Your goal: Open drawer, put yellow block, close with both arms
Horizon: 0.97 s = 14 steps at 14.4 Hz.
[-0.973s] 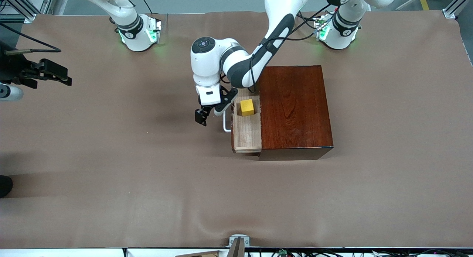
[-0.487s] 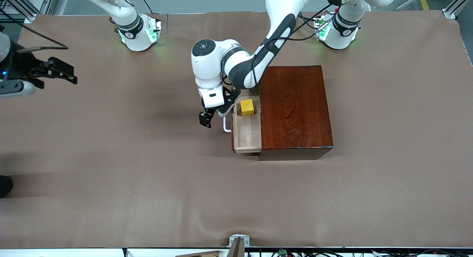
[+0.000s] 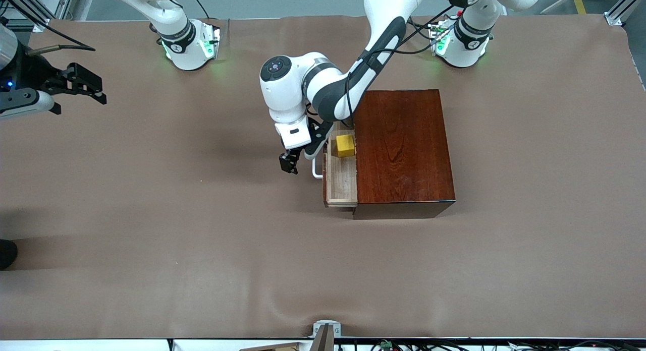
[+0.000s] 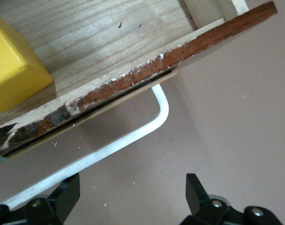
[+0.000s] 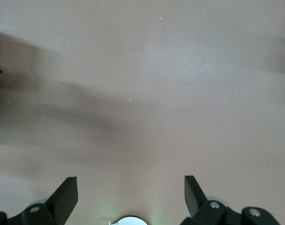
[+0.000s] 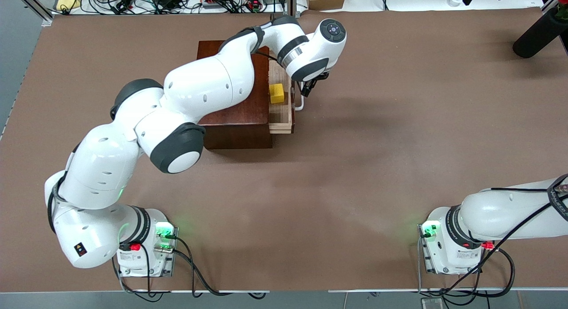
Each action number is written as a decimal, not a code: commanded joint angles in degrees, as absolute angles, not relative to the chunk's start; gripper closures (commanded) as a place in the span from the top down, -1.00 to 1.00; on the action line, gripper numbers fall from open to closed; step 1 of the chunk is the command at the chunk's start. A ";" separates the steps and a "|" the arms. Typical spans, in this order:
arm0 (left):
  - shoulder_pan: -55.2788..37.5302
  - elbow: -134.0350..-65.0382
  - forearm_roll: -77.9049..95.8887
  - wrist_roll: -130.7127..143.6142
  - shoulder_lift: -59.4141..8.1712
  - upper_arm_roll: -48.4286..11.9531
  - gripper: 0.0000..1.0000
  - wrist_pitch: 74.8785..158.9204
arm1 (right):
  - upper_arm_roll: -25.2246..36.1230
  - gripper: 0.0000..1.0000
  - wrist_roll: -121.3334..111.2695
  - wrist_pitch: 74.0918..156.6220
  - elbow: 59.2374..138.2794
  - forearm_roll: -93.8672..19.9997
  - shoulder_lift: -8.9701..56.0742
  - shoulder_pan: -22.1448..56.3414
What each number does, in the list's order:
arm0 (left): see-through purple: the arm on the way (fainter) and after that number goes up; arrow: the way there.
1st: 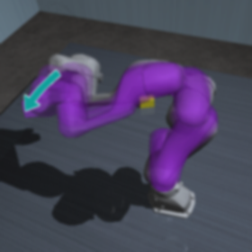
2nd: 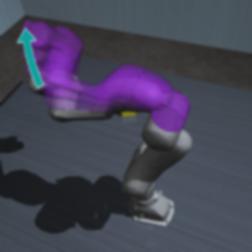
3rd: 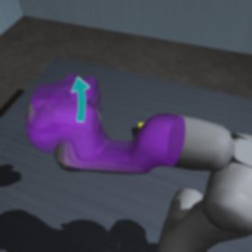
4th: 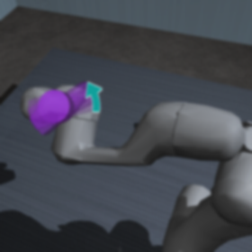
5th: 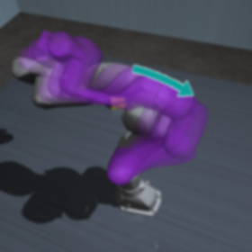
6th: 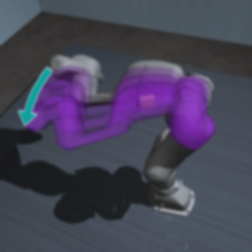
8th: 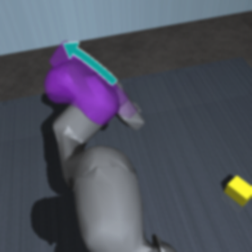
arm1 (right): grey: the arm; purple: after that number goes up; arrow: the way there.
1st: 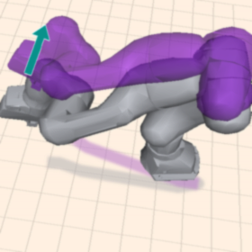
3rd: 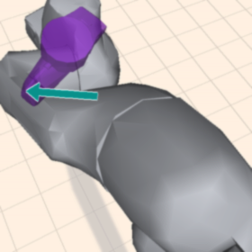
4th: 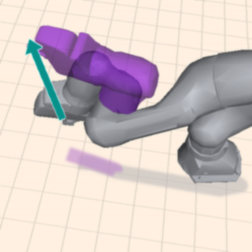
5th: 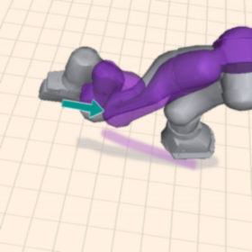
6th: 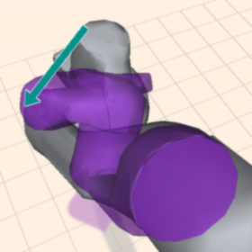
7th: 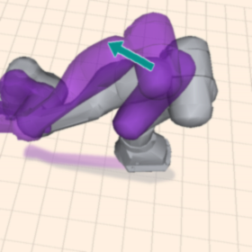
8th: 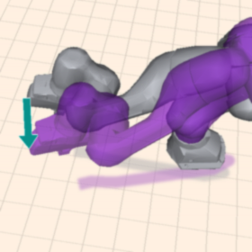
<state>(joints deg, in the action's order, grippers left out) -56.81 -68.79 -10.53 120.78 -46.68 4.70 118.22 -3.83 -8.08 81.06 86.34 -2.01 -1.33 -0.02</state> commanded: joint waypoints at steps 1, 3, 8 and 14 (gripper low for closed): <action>-56.69 -69.52 -11.60 121.82 -45.26 4.92 1.00 113.47 | -4.22 1.00 -8.88 79.72 84.29 -1.32 -1.41 -2.02; -56.34 -69.52 -11.60 121.73 -45.26 4.92 1.00 110.58 | -4.31 1.00 -9.05 79.72 84.29 -1.32 -1.41 -3.95; -56.07 -69.70 -11.86 121.55 -45.35 5.01 1.00 104.43 | -4.31 1.00 -8.79 79.63 83.50 -1.14 -1.41 -4.05; -55.99 -70.75 -12.22 121.73 -45.53 5.01 1.00 101.09 | -4.66 1.00 -8.96 79.72 83.50 -1.05 -1.32 -3.34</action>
<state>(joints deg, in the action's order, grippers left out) -55.96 -68.85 -10.53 120.80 -46.68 5.18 105.23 -4.23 -8.43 80.40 84.37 -1.83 -1.33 -3.22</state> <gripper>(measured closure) 0.000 0.000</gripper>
